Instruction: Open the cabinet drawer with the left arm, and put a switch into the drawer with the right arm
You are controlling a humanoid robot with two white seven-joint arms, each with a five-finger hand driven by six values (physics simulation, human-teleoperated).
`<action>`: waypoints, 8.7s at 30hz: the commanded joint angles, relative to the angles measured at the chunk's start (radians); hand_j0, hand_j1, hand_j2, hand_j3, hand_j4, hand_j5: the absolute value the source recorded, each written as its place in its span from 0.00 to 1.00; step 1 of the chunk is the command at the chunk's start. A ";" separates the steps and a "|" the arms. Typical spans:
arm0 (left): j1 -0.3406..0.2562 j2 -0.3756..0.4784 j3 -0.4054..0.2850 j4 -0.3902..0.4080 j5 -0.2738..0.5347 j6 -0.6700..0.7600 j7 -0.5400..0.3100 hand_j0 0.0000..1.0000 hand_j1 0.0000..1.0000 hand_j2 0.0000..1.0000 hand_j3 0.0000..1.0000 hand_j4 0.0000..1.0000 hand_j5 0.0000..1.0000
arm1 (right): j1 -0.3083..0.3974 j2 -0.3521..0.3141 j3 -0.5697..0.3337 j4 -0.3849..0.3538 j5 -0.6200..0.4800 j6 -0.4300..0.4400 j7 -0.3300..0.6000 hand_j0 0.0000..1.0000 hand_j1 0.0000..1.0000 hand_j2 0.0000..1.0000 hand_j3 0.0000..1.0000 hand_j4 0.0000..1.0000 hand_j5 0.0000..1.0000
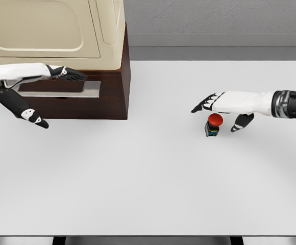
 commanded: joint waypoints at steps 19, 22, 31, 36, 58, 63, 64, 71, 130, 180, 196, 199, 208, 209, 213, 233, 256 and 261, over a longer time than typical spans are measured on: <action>0.123 -0.010 0.164 0.005 -0.087 0.144 0.000 1.00 1.00 1.00 1.00 1.00 1.00 | -0.005 0.032 0.048 0.014 0.027 0.008 0.000 0.97 0.97 0.97 0.97 0.97 0.97; 0.124 -0.026 0.166 0.004 -0.082 0.145 0.000 1.00 1.00 1.00 1.00 1.00 1.00 | -0.023 0.032 0.047 0.028 0.027 0.008 0.000 0.97 0.97 0.97 0.97 0.97 0.97; 0.158 -0.047 0.166 0.010 -0.095 0.147 0.000 1.00 1.00 1.00 1.00 1.00 1.00 | -0.020 0.039 0.050 0.034 0.027 0.005 0.000 0.87 0.87 0.87 0.87 0.87 0.87; 0.160 -0.047 0.166 0.018 -0.095 0.153 0.000 1.00 1.00 1.00 1.00 1.00 1.00 | -0.018 0.041 0.061 0.034 0.027 0.003 0.000 0.86 0.86 0.86 0.86 0.86 0.86; 0.179 -0.050 0.167 0.047 -0.095 0.162 0.000 1.00 1.00 1.00 1.00 1.00 1.00 | -0.020 0.039 0.061 0.040 0.026 0.000 0.000 0.59 0.59 0.59 0.59 0.59 0.59; 0.192 -0.050 0.167 0.045 -0.095 0.162 0.000 1.00 1.00 1.00 1.00 1.00 1.00 | -0.023 0.039 0.059 0.038 0.027 -0.001 0.000 0.58 0.58 0.58 0.58 0.58 0.58; 0.193 -0.050 0.167 0.045 -0.095 0.162 0.000 1.00 1.00 1.00 1.00 1.00 1.00 | -0.023 0.039 0.061 0.038 0.027 -0.001 0.000 0.58 0.58 0.58 0.58 0.58 0.58; 0.204 -0.050 0.167 0.045 -0.093 0.162 0.000 1.00 1.00 1.00 1.00 1.00 1.00 | -0.025 0.041 0.059 0.035 0.026 -0.001 0.000 0.53 0.53 0.53 0.53 0.53 0.53; 0.433 0.026 0.304 0.001 -0.055 0.159 0.000 1.00 1.00 1.00 1.00 1.00 1.00 | -0.143 0.167 0.068 -0.043 -0.025 -0.003 0.000 0.44 0.44 0.44 0.44 0.44 0.44; 0.532 0.072 0.304 0.001 0.013 0.154 0.000 1.00 1.00 1.00 1.00 1.00 1.00 | -0.221 0.243 0.093 -0.041 -0.033 -0.001 0.000 0.44 0.44 0.44 0.44 0.44 0.44; 0.568 0.097 0.304 0.001 0.037 0.154 0.000 1.00 1.00 1.00 1.00 1.00 1.00 | -0.256 0.259 0.110 -0.041 -0.068 0.005 0.000 0.44 0.44 0.44 0.44 0.44 0.44; 0.581 0.099 0.304 -0.001 0.046 0.154 0.000 1.00 1.00 1.00 1.00 1.00 1.00 | -0.264 0.265 0.111 -0.041 -0.076 0.006 0.000 0.44 0.44 0.44 0.44 0.44 0.44; 0.595 0.118 0.305 -0.001 0.048 0.153 0.000 1.00 1.00 1.00 1.00 1.00 1.00 | -0.278 0.265 0.116 -0.041 -0.097 0.005 0.000 0.44 0.44 0.44 0.44 0.44 0.44; 0.595 0.118 0.304 -0.001 0.048 0.153 0.000 1.00 1.00 1.00 1.00 1.00 1.00 | -0.278 0.265 0.116 -0.043 -0.097 0.005 0.000 0.44 0.44 0.44 0.44 0.44 0.44; 0.597 0.128 0.304 -0.001 0.048 0.153 0.000 1.00 1.00 1.00 1.00 1.00 1.00 | -0.281 0.265 0.114 -0.043 -0.108 0.005 0.000 0.44 0.44 0.44 0.44 0.44 0.44; 0.624 0.128 0.304 -0.001 0.049 0.153 0.000 1.00 1.00 1.00 1.00 1.00 1.00 | -0.336 0.308 0.114 -0.041 -0.151 0.022 0.000 0.44 0.44 0.44 0.44 0.44 0.44; 0.632 0.118 0.307 -0.001 0.052 0.151 0.000 1.00 1.00 1.00 1.00 1.00 1.00 | -0.425 0.386 0.153 -0.043 -0.172 0.091 0.000 0.44 0.44 0.44 0.44 0.44 0.44; 0.634 0.115 0.307 -0.001 0.054 0.148 0.000 1.00 1.00 1.00 1.00 1.00 1.00 | -0.433 0.389 0.164 -0.044 -0.186 0.095 0.000 0.44 0.44 0.44 0.44 0.44 0.44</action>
